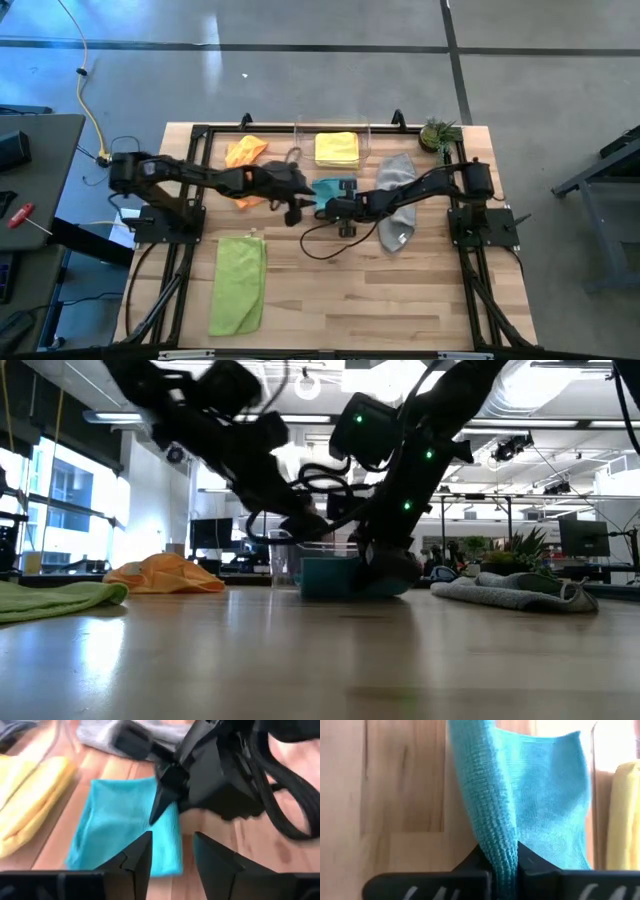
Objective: Fold microfiber towels
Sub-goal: Stack the blue towel on top of the yellow towel in the transparent bin
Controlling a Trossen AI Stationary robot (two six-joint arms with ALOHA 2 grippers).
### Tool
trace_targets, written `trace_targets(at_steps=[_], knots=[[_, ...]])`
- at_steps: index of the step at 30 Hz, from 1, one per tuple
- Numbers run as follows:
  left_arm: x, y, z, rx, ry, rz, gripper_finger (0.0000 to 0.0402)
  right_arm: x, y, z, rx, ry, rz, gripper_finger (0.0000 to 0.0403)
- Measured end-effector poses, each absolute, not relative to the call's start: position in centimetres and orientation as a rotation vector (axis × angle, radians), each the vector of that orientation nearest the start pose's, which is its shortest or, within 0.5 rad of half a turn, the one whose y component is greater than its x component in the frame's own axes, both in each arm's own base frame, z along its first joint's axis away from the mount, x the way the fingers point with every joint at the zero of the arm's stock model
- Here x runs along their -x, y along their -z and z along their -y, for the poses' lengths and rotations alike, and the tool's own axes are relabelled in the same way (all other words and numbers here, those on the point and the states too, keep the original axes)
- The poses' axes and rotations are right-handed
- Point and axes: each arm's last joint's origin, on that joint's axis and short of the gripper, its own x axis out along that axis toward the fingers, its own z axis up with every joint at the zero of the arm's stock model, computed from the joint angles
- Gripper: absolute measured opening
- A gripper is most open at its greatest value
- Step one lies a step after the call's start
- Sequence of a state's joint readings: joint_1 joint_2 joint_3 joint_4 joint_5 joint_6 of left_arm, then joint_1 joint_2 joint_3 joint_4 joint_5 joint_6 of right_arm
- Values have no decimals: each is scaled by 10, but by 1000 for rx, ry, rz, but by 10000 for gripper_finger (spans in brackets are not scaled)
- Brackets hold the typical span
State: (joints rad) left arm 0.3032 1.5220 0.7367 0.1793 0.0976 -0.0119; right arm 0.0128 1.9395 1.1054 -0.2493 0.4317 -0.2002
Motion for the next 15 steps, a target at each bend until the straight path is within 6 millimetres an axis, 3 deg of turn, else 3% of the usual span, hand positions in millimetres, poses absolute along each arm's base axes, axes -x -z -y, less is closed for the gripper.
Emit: trace_targets(at_steps=[7, 15], knots=[[-241, -179, -81, 211, -216, -397, 116, -362, -158, 11, 336, 235, -1032, 3], [-216, -164, -73, 215, -225, -335, 44, -349, -197, 17, 255, 202, -957, 1]])
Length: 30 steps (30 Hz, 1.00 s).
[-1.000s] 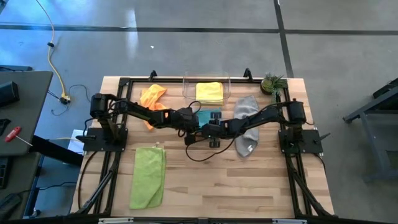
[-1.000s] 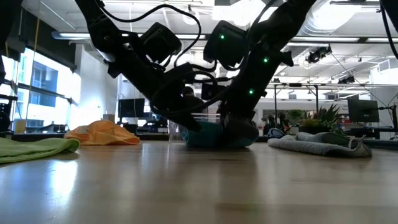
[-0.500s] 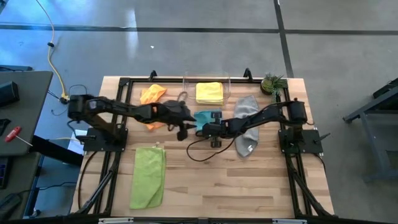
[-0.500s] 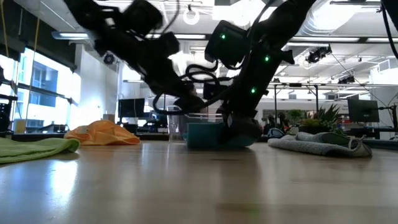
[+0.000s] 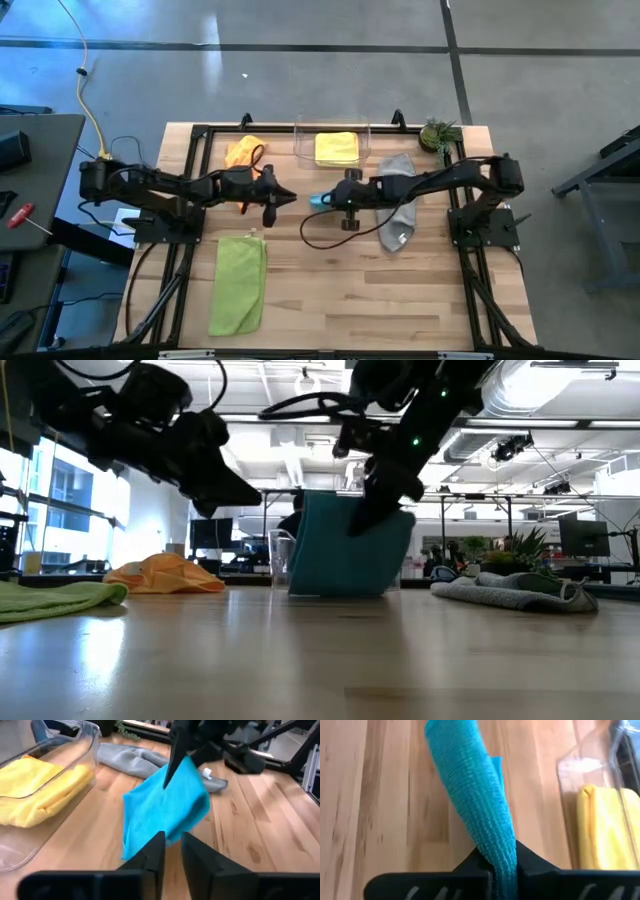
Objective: Fold microfiber towels
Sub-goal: Stack the blue towel on top of the yellow towel in the transparent bin
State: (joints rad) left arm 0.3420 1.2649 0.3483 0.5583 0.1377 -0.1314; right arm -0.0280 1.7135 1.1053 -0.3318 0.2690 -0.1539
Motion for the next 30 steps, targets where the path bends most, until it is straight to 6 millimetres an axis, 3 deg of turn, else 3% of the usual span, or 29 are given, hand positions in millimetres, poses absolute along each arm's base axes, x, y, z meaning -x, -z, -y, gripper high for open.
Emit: trace_targets(at_steps=[4, 11, 17, 24, 30], knots=[[-207, -158, -69, 205, -216, -254, 6, -345, -203, 17, 252, 204, -952, 1], [-193, -150, -65, 224, -200, -171, 1, -348, -213, 17, 227, 197, -972, 0], [-187, -146, -62, 236, -187, -153, 1, -354, -242, 22, 219, 209, -980, 0], [-187, -145, -62, 236, -187, -156, 0, -357, -294, 53, 208, 326, -961, 0], [-187, -145, -62, 234, -188, -156, 0, -354, -328, 96, 285, 428, -926, 0]])
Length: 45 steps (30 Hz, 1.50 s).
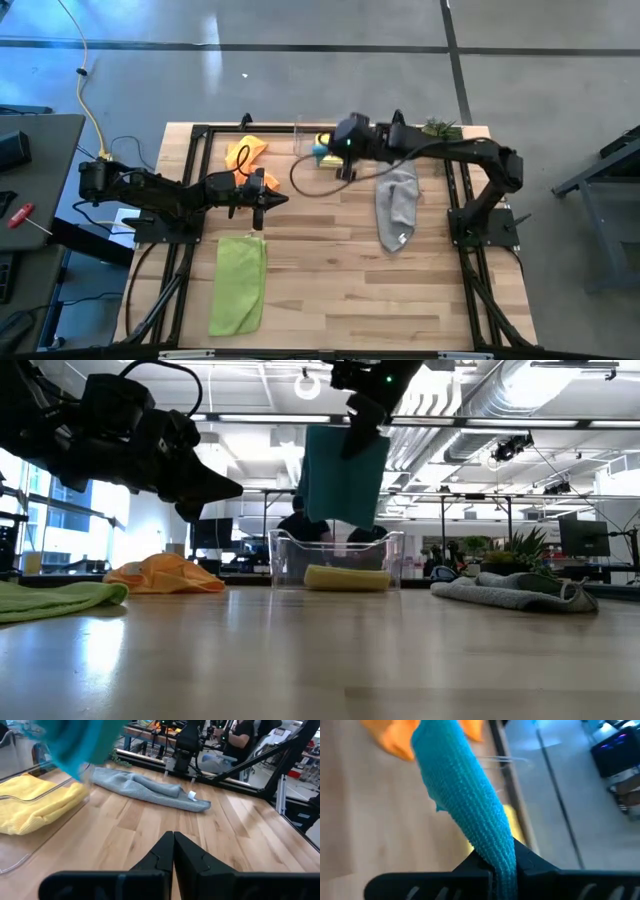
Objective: Fold microfiber towels
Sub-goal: Stack the blue towel on top of the yellow towel in the transparent bin
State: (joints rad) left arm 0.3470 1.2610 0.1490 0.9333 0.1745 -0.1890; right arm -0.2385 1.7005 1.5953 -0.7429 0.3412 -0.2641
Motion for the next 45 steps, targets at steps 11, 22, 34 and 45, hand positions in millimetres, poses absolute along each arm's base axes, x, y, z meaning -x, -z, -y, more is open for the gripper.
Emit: trace_targets(at_steps=[11, 22, 34, 45], knots=[[-186, -143, -62, 238, -192, -174, 0, -365, -293, 177, 384, 475, -1006, 0], [-186, -142, -62, 238, -193, -188, 0, -372, -266, 207, 487, 479, -1057, 0], [-186, -140, -62, 237, -193, -203, 0, -379, -231, 216, 507, 476, -1140, 0], [-186, -139, -62, 239, -195, -211, 0, -379, -274, 226, 575, 537, -1101, 0]])
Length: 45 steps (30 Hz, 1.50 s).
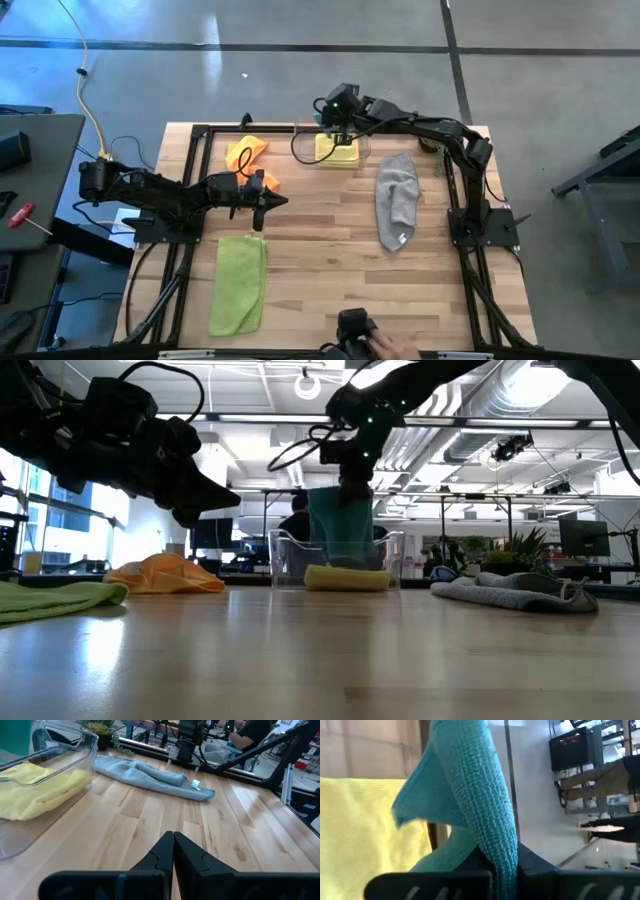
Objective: Fold microfiber towels
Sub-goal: Stack the blue towel on top of the yellow towel in the transparent bin
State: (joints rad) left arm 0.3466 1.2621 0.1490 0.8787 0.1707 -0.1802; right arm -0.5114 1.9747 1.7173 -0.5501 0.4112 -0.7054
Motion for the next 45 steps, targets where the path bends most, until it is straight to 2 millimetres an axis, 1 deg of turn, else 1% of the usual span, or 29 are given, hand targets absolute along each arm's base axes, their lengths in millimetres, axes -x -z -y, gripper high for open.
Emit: trace_targets(at_steps=[15, 18, 22, 26, 28, 36, 42, 45], knots=[[-184, -139, -67, 221, -247, -209, 0, -371, -264, 220, 441, 392, -1161, 0], [-184, -139, -68, 213, -248, -211, 0, -370, -265, 224, 439, 414, -1153, 0], [-183, -139, -68, 214, -250, -212, 0, -367, -268, 232, 485, 489, -1166, 0], [-183, -139, -69, 216, -251, -218, 0, -370, -269, 231, 518, 509, -1162, 0], [-183, -138, -68, 218, -252, -229, 0, -373, -264, 229, 508, 505, -1167, 0], [-183, -136, -68, 221, -255, -239, 0, -391, -227, 223, 511, 465, -1247, 0], [-182, -135, -68, 216, -255, -255, 0, -398, -224, 211, 511, 409, -1232, 0], [-182, -135, -68, 210, -255, -257, 0, -398, -222, 206, 476, 376, -1248, 0]])
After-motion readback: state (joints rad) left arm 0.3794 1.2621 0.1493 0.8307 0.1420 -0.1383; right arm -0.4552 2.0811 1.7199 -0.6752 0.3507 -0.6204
